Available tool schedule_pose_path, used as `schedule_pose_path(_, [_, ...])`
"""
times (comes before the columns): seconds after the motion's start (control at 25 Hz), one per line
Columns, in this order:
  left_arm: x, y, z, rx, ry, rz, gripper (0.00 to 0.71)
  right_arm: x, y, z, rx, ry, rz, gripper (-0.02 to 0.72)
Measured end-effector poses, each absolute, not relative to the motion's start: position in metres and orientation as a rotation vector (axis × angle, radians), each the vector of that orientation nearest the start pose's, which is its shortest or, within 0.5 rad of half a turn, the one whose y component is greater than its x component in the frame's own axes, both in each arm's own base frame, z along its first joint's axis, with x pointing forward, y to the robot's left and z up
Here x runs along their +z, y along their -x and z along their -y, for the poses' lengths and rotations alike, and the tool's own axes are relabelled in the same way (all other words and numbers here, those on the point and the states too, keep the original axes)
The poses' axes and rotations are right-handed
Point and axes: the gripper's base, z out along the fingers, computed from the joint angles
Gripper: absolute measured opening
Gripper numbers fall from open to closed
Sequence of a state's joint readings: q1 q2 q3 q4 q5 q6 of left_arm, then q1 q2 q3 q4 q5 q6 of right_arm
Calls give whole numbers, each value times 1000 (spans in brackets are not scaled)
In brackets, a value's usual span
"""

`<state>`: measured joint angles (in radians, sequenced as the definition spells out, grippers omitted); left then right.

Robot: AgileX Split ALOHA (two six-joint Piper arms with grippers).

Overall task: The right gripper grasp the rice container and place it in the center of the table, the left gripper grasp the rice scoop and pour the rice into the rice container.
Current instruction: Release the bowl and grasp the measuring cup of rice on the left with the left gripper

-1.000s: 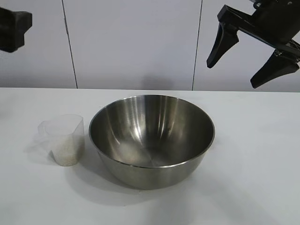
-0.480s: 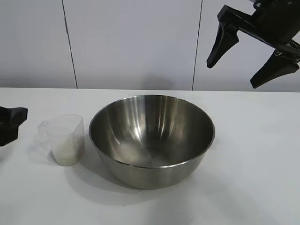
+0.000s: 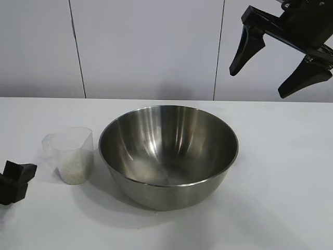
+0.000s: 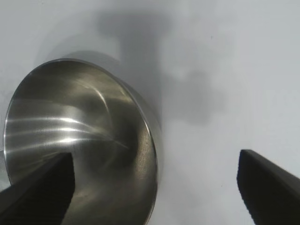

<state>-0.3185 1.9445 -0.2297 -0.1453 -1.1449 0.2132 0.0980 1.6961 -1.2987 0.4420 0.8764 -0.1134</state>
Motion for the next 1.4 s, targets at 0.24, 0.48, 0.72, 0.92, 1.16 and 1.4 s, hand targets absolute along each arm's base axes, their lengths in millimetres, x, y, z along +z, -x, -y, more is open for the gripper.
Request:
schedule_pose_path(0.24, [70, -233, 64, 33, -398, -2006, 594, 265, -351, -65, 537, -11, -2711, 652])
schedule_pose_path(0.48, [58, -244, 68, 36, -400, -2018, 594, 265, -350, -65, 537, -11, -2712, 652])
schedule_pose_path(0.72, [54, -250, 69, 30, -383, -2020, 594, 265, -350, -65, 537, -11, -2712, 652])
schedule_pose_path(0.92, [58, -263, 72, 33, -356, -1980, 594, 265, -350, -65, 537, -11, -2712, 652])
schedule_pose_path(1.16, [61, -272, 74, 30, -343, -1951, 594, 265, -350, -65, 537, -11, -2712, 652])
schedule_pose_path(1.4, [63, -276, 75, 12, -301, -1943, 592, 265, -350, -65, 538, -11, -2712, 652])
